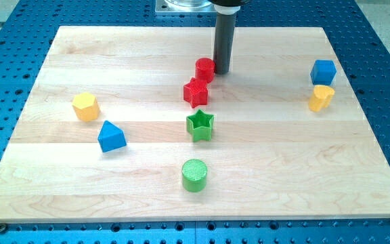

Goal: Place the cube above the hexagon

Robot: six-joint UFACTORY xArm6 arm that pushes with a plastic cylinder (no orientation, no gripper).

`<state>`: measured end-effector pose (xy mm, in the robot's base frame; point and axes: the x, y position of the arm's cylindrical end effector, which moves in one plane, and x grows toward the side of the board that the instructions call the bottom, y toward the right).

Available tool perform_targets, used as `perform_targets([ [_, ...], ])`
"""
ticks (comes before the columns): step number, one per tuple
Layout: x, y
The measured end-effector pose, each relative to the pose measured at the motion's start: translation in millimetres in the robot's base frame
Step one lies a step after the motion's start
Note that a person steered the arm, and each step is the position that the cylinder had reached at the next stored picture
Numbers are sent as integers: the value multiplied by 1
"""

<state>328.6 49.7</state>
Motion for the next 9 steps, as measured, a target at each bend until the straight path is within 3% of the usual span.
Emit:
perform_targets([
  [1, 0, -17],
  [2, -3, 31],
  [3, -37, 118],
  [4, -50, 256],
  [5, 0, 294],
  [6, 18, 246],
  [7, 7, 194],
  [9, 43, 174],
])
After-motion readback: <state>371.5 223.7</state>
